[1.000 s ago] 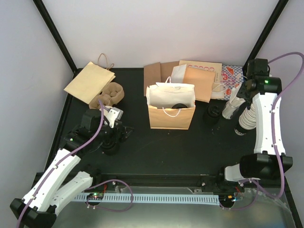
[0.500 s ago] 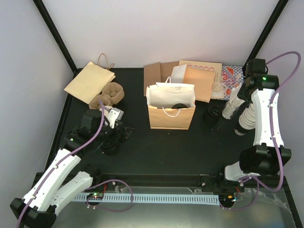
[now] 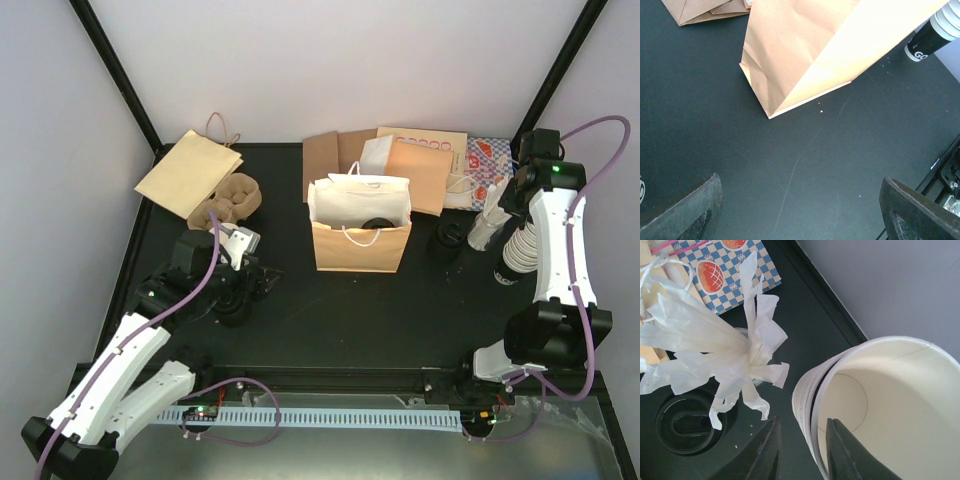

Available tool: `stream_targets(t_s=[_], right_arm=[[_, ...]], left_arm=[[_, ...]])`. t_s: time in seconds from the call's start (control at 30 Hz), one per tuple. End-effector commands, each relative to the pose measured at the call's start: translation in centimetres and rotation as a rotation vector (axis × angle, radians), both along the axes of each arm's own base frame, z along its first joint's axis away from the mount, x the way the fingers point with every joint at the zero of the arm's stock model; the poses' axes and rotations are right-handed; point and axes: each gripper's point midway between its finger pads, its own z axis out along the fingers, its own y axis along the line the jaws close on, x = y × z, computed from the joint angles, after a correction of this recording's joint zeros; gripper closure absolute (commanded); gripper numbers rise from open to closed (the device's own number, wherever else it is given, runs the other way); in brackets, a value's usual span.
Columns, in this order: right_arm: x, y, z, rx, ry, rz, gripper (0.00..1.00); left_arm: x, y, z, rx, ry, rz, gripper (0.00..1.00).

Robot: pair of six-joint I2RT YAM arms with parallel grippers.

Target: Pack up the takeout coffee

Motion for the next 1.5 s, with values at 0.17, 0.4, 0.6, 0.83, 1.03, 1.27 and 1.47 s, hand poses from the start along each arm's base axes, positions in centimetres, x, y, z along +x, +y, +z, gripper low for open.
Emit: stream_targets(t_s=[0.17, 0.4, 0.6, 0.83, 1.03, 1.27, 1.47], right_arm=[[0.4, -0.3, -0.1, -0.008, -0.007, 0.006, 0.78], [0.1, -0.6, 0.1, -0.033, -0.004, -0.002, 0.85], [-0.2, -0.6, 1.0, -0.039, -0.018, -0.001, 0.99], [-0.7, -0.9, 2.7, -0.060, -0.047, -0.018, 0.99], [-1.4, -1.1, 5.1, -0.082, -0.086, -0.037, 0.99], [-2.2, -0.9, 8.0, -0.087, -0.142, -0.035, 0.99], [-3.0, -0.7, 11.0, -0.095, -0.199, -0.036, 0.99]], left_arm=[[0.2, -0.5, 0.7, -0.022, -0.024, -0.016, 0.12], [0.2, -0.5, 0.7, -0.021, -0.027, -0.015, 0.12], [0.2, -0.5, 0.7, -0.020, -0.025, -0.016, 0.12], [0.2, -0.5, 0.7, -0.020, -0.025, -0.016, 0.12], [0.2, -0.5, 0.7, -0.020, -0.024, -0.016, 0.12], [0.2, -0.4, 0.6, -0.018, -0.023, -0.014, 0.12], [0.3, -0.4, 0.7, -0.019, -0.024, -0.012, 0.12]])
